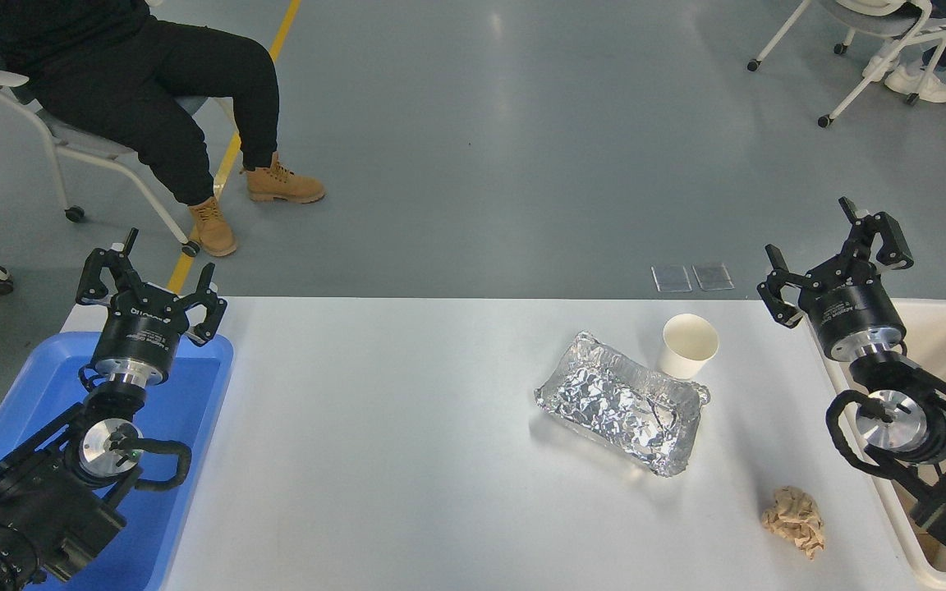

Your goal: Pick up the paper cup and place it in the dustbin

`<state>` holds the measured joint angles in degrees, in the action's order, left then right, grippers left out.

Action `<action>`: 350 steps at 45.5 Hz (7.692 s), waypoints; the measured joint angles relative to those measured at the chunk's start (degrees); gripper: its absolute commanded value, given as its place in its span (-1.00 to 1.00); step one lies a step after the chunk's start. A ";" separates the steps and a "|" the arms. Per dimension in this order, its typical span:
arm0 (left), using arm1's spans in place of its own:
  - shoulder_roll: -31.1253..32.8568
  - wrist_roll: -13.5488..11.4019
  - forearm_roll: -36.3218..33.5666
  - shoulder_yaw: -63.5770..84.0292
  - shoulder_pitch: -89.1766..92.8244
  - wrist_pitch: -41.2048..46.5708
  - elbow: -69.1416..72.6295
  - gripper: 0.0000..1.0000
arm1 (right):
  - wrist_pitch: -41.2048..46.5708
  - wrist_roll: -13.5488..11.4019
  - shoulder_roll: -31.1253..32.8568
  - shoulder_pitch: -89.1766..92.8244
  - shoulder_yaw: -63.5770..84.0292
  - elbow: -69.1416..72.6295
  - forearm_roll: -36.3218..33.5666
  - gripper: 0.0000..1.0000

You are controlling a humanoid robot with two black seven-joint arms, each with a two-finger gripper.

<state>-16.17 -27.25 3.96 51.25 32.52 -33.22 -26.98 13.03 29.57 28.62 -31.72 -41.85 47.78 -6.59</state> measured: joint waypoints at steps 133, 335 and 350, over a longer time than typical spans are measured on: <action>0.00 0.00 0.00 0.02 0.03 -0.08 0.00 0.98 | 25.28 -35.63 -3.78 -96.42 108.44 29.13 6.17 1.00; 0.00 0.00 -0.01 -0.01 0.00 -0.09 0.00 0.98 | 8.20 -30.81 5.31 -89.00 104.95 16.21 10.55 -1.00; 0.00 0.00 0.00 -0.01 0.00 -0.01 0.00 0.98 | 8.50 -31.03 6.79 -90.85 104.95 14.99 10.44 -1.00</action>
<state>-16.17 -27.25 3.95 51.24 32.52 -33.23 -26.98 21.53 -1.46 35.41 -122.57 63.10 62.77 3.84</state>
